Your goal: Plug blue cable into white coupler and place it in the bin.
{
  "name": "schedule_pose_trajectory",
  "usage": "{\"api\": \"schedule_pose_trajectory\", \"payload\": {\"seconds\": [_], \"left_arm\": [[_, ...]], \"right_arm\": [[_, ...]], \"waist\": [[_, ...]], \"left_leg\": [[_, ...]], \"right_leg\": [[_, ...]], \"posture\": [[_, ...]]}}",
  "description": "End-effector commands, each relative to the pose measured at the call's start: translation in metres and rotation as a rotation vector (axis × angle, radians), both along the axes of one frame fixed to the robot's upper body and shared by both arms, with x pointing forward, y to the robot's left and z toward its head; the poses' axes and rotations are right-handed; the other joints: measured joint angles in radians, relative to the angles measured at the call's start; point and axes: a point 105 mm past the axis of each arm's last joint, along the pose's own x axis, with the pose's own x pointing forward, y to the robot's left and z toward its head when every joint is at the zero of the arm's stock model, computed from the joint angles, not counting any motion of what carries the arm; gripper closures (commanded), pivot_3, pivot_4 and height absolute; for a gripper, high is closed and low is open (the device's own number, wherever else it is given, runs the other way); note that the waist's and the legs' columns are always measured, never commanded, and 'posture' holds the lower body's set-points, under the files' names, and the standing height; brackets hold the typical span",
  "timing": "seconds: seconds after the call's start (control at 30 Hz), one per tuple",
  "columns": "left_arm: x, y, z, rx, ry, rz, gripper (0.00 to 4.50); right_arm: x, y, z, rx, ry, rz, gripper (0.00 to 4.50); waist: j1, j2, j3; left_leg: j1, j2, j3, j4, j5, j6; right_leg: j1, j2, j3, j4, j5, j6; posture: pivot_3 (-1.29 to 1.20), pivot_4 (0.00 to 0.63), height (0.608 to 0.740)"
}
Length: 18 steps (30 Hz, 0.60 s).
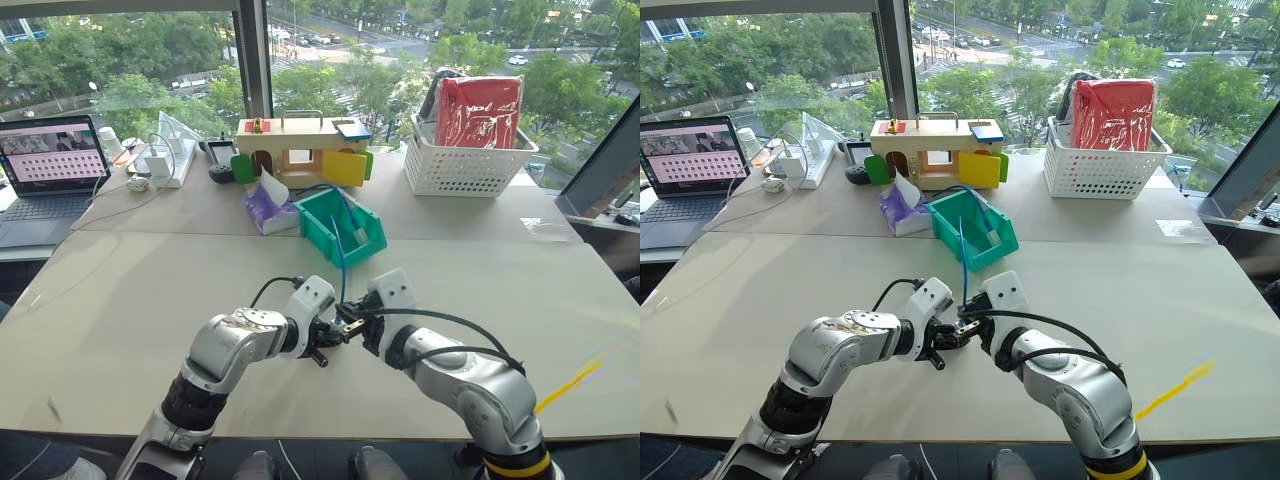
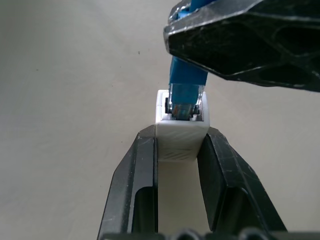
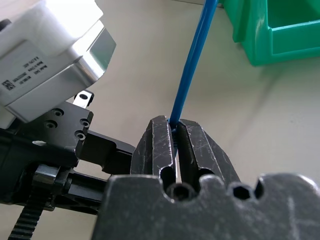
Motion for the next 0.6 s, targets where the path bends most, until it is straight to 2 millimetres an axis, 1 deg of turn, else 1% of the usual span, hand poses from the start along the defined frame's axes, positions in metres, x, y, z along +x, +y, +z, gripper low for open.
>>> {"api": "schedule_pose_trajectory", "payload": {"seconds": [0.03,0.07,0.2,0.3,0.37,0.43,0.5,0.6], "left_arm": [[0.001,-0.005,0.016,-0.029,-0.057,-0.020,3.87],[0.001,-0.005,0.016,-0.029,-0.057,-0.020,3.87],[0.000,-0.004,0.015,-0.030,-0.049,-0.012,3.87],[-0.001,-0.003,0.014,-0.029,-0.046,-0.008,3.87],[-0.001,-0.003,0.014,-0.029,-0.045,-0.005,3.87],[-0.001,-0.002,0.014,-0.027,-0.046,-0.001,3.87],[0.000,0.001,0.014,-0.017,-0.064,0.005,3.87],[-0.001,0.005,0.013,-0.005,-0.077,-0.006,3.87]], "right_arm": [[-0.014,0.010,-0.021,0.015,0.130,0.051,4.50],[-0.015,0.010,-0.022,0.024,0.142,0.049,4.50],[-0.023,0.003,-0.039,0.032,0.248,0.039,4.50],[-0.028,-0.003,-0.049,0.019,0.291,0.042,4.50],[-0.029,-0.005,-0.052,0.016,0.298,0.039,4.50],[-0.027,-0.006,-0.050,0.032,0.285,0.028,4.50],[-0.022,-0.007,-0.043,0.055,0.250,0.011,4.50],[-0.007,-0.011,-0.019,0.142,0.149,-0.035,4.50]], "waist": [[0.000,0.000,0.000],[-0.001,0.000,0.000],[0.000,0.000,0.000],[0.001,0.000,0.000],[0.003,-0.001,0.000],[0.003,-0.001,-0.001],[0.003,-0.001,-0.001],[0.001,-0.001,-0.001]], "left_leg": [[0.000,0.000,0.000,0.000,0.000,0.000],[0.000,0.000,0.000,0.000,0.000,0.000],[0.000,0.000,0.000,0.000,0.000,0.000],[0.000,0.000,0.000,0.000,0.000,0.000],[0.000,0.000,0.000,0.000,0.000,0.000],[0.000,0.000,0.000,0.000,0.000,0.000],[0.000,0.000,-0.001,0.000,0.000,0.000],[0.000,0.000,-0.001,0.000,0.000,0.000]], "right_leg": [[0.000,0.000,0.000,0.000,0.000,0.000],[0.000,0.000,0.000,0.000,0.000,0.000],[0.000,0.000,0.000,0.000,0.000,0.000],[0.000,0.000,0.000,0.000,0.000,0.000],[0.001,0.000,0.000,-0.001,0.000,0.000],[0.001,0.000,0.000,-0.001,0.000,0.000],[0.001,0.000,0.000,-0.001,-0.001,0.000],[0.001,0.000,0.000,-0.001,-0.001,-0.001]], "posture": [[0.00,0.150,0.737],[0.00,0.150,0.737],[0.00,0.150,0.737],[0.00,0.150,0.737],[0.00,0.150,0.737],[0.00,0.150,0.737],[0.00,0.150,0.737],[0.00,0.150,0.737]]}}
